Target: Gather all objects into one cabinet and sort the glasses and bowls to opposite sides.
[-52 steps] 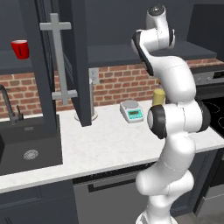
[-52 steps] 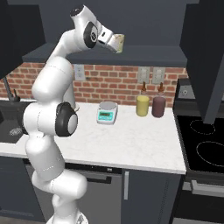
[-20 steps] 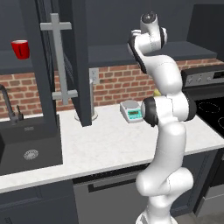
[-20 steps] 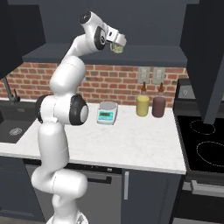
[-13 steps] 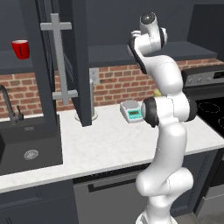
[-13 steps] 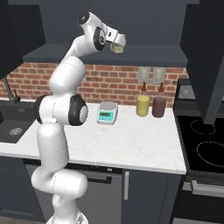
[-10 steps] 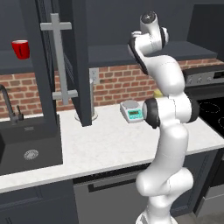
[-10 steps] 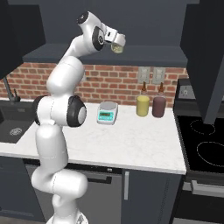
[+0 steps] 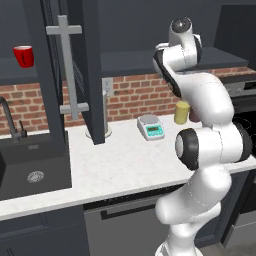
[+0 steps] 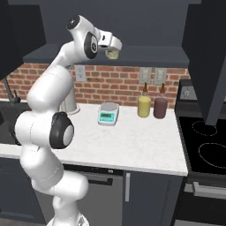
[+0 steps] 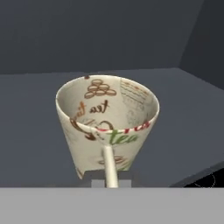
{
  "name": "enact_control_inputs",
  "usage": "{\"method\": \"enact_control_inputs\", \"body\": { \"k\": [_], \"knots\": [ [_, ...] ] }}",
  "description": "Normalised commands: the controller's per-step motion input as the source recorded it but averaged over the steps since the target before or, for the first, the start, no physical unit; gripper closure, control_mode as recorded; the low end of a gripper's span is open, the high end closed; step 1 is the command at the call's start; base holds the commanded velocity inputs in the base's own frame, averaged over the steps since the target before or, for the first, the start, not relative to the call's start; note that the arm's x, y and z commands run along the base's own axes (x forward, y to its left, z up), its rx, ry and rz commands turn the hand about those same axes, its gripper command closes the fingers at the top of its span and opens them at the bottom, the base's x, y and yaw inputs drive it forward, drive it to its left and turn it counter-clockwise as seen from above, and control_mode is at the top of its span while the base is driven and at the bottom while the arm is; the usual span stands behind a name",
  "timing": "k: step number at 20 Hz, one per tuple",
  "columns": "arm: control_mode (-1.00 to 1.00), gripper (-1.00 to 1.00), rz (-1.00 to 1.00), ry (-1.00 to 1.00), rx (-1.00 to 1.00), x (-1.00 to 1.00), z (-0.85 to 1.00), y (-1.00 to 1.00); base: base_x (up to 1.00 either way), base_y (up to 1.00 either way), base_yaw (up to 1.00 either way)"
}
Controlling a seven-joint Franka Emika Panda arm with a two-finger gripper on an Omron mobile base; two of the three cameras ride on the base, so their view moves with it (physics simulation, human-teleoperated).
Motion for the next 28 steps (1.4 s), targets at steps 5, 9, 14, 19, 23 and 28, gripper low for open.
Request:
{"method": "enact_control_inputs", "body": {
  "k": [5,9,14,19,23,28],
  "knots": [
    [-1.00,1.00,0.16,-0.07,-0.02,-1.00,-0.04,0.00,0.00,0.00,0.00],
    [-1.00,1.00,0.11,-0.03,0.00,-1.00,0.04,0.00,0.00,0.00,0.00],
    [-1.00,1.00,0.03,0.01,0.01,-1.00,0.26,0.00,0.00,0.00,0.00],
    [-1.00,1.00,0.00,0.07,0.01,-1.00,0.21,0.00,0.00,0.00,0.00],
    [-1.00,1.00,0.00,0.13,0.00,-1.00,0.00,0.09,0.00,0.00,0.00],
    [-1.00,1.00,0.00,0.10,0.01,-1.00,-0.08,0.32,0.00,0.00,0.00]
  ]
}}
